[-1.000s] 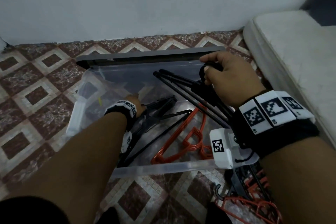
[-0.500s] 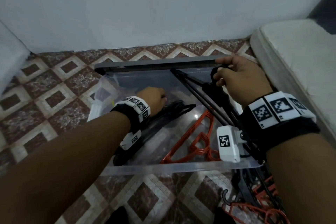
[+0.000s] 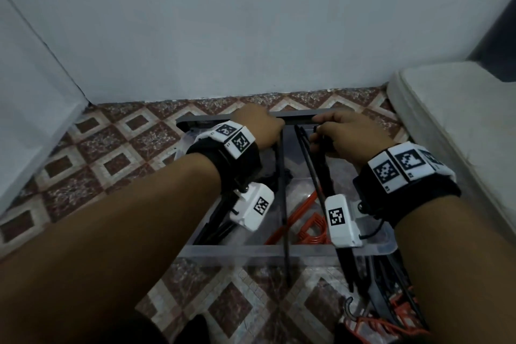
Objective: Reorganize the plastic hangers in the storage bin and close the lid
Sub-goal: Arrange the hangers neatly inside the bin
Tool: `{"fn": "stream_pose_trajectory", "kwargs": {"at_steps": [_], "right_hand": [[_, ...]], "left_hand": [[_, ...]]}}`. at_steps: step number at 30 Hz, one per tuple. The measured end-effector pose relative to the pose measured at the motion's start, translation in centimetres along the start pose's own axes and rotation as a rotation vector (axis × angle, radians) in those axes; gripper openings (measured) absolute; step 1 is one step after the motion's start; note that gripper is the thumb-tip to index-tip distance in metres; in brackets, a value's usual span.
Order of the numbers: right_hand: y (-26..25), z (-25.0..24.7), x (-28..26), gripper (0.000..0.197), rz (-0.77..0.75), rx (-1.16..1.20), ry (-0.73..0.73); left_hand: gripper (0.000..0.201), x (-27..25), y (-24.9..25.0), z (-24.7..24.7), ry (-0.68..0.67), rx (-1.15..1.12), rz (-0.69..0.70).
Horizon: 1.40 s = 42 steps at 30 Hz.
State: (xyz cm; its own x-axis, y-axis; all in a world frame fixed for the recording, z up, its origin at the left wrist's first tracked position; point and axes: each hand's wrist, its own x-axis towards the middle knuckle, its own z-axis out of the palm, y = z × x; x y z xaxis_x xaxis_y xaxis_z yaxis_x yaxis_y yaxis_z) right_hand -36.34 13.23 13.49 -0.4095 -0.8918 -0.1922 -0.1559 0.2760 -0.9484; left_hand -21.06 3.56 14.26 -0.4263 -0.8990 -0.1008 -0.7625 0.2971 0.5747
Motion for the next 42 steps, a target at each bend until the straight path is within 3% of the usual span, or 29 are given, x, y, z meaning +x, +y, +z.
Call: {"fn": "stream_pose_trajectory", "kwargs": {"at_steps": [3,6,8,11,13,15,17,21,22,24,25,27,31,33,35,36,38,42], "right_hand": [[-0.3,1.0,-0.7,0.011,0.014,-0.048,-0.083],[-0.2,1.4,-1.0,0.024,0.001,-0.134,-0.097],[-0.1,1.3,-1.1,0.028,0.000,-0.159,-0.100],[-0.2,1.6,-1.4,0.016,0.044,-0.057,-0.116],[-0.3,2.1,-1.6,0.015,0.029,-0.102,-0.123],[-0.3,2.6,-1.9,0.015,-0.025,-0.222,-0.127],[-0.5,3.0,-2.3,0.015,-0.066,-0.335,-0.133],[-1.4,3.7,-2.7,0.023,-0.172,-0.377,-0.175],[-1.7,4.0,-2.7,0.026,-0.184,-0.311,-0.187],[-2.1,4.4,-3.1,0.030,-0.205,-0.187,-0.178],[-2.3,4.5,-3.2,0.032,-0.215,-0.128,-0.165],[-2.5,4.4,-3.1,0.034,-0.242,-0.059,-0.142],[-2.0,3.4,-1.9,0.034,-0.306,-0.169,-0.069],[-0.7,2.4,-0.9,0.035,-0.322,-0.299,0.137],[0.8,1.7,0.1,0.025,-0.206,-0.470,0.342],[1.8,1.7,0.5,0.021,-0.091,-0.542,0.373],[3.9,2.7,1.5,0.026,0.172,-0.540,0.276],[6.8,6.3,3.7,0.029,0.470,0.151,0.047]], "left_hand": [[0.020,-2.0,0.9,0.9,-0.083,-0.266,0.015],[0.009,-3.9,1.0,1.2,-0.123,-0.492,0.081],[0.017,-4.7,0.3,0.9,-0.202,-0.601,0.131],[0.027,-4.9,-1.8,-0.1,-0.302,-0.696,0.126],[0.023,-4.4,-3.8,-0.7,-0.187,-0.535,0.142],[0.025,-3.7,-5.9,-1.2,-0.062,-0.204,0.194],[0.045,-3.5,-7.3,-0.9,-0.046,0.062,0.266],[0.081,-3.1,-7.9,1.4,-0.054,0.303,0.474],[0.082,-3.0,-7.7,1.9,-0.047,0.394,0.510],[0.053,-2.8,-7.2,2.4,0.010,0.553,0.567],[0.034,-2.8,-6.9,2.5,0.031,0.581,0.574],[0.019,-2.8,-7.1,2.2,0.018,0.545,0.547],[0.016,-2.7,-8.7,1.4,0.030,0.429,0.435],[0.026,-2.1,-9.9,0.9,0.020,0.335,0.307],[0.034,-1.2,-11.4,0.4,0.003,0.232,0.183],[0.036,-0.8,-11.9,0.3,-0.004,0.205,0.150],[0.038,-0.4,-12.7,0.4,-0.006,0.174,0.166],[0.032,1.9,-13.9,1.6,-0.167,0.192,0.035]]}}
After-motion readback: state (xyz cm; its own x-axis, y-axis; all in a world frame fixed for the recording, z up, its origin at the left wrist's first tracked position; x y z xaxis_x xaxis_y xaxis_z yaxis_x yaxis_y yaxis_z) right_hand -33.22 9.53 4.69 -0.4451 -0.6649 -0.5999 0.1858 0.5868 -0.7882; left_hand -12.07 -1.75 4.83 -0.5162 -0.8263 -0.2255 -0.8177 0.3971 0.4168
